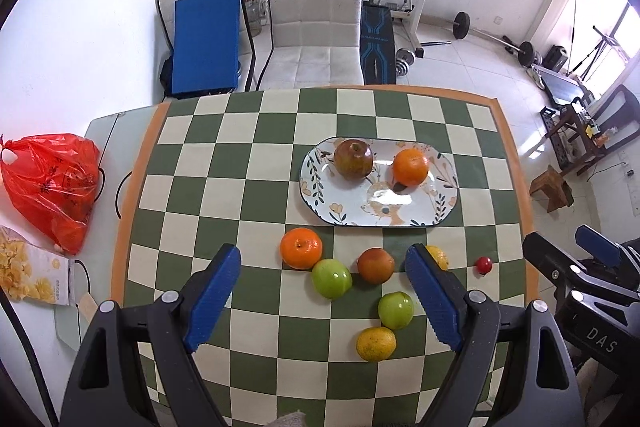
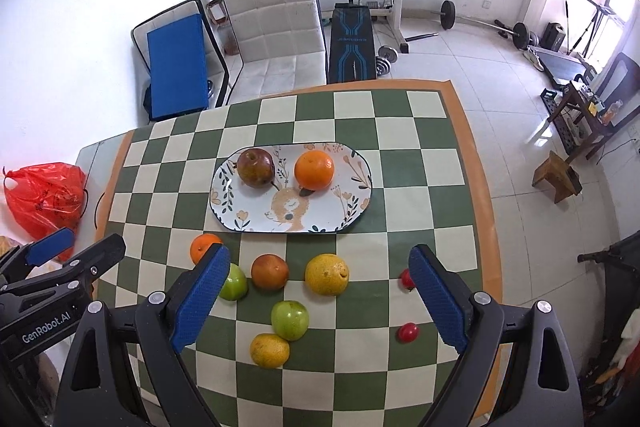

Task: Organize fruits
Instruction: 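Lift both tools back from the plate toward the remaining fruits, then grasp the yellow citrus with the right tool while the left grasps a green apple, then place the yellow citrus on the plate with the right tool while the left places the green apple, then lift both tools back from the plate toward the remaining fruits, then grasp the green apple with the right tool while the left grasps a tangerine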

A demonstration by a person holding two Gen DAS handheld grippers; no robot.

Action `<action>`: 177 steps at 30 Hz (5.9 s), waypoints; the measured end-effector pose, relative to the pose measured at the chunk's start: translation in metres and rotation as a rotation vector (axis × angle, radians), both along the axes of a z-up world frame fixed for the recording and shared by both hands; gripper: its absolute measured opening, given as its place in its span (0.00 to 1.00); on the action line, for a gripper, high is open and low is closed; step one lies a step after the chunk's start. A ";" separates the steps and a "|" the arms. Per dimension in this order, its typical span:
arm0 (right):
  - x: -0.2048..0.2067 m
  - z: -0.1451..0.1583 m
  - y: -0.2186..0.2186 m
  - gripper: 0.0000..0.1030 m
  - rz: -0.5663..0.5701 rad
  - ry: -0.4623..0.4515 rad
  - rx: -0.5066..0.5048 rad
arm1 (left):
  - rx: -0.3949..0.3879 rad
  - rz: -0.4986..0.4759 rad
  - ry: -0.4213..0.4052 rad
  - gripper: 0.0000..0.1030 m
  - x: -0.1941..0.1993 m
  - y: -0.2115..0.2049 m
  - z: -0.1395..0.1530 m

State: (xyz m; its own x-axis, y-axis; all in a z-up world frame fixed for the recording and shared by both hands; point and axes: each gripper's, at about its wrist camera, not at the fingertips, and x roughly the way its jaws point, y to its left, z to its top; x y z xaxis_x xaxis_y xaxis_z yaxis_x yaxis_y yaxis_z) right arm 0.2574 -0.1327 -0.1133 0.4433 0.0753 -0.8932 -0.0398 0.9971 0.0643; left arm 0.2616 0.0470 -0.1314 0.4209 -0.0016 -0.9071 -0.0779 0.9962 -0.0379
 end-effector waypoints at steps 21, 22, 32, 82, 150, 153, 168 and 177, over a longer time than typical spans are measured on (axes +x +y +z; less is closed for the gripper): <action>0.035 -0.141 -0.033 0.89 -0.125 0.260 0.183 | 0.016 0.069 0.248 0.98 0.021 0.022 -0.116; 0.040 -0.157 -0.034 0.86 -0.130 0.290 0.184 | 0.002 0.078 0.299 0.98 0.024 0.025 -0.134; 0.062 -0.250 -0.024 0.74 -0.148 0.455 0.174 | -0.244 0.155 0.523 0.88 0.048 0.021 -0.228; 0.166 -0.265 0.063 0.62 0.069 0.424 0.294 | -0.139 -0.044 0.471 0.54 0.190 0.009 -0.212; -0.030 0.020 0.007 0.93 -0.032 -0.059 -0.014 | -0.011 -0.034 -0.095 0.90 -0.020 -0.003 0.024; -0.029 0.017 0.006 0.93 -0.032 -0.049 0.005 | -0.008 -0.027 -0.089 0.90 -0.018 -0.003 0.022; 0.020 -0.202 0.031 0.96 0.083 0.415 0.115 | 0.108 0.139 0.216 0.97 0.024 0.044 -0.109; 0.009 -0.282 0.045 0.73 0.020 0.583 0.164 | -0.008 0.082 0.431 0.97 0.063 0.048 -0.199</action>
State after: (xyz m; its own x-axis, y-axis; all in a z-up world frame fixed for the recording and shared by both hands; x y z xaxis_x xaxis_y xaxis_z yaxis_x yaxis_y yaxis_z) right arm 0.2663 -0.0875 -0.3955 -0.1181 0.2361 -0.9645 0.0300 0.9717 0.2342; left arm 0.3245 0.0947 -0.3308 0.0027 0.0087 -1.0000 -0.1668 0.9860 0.0081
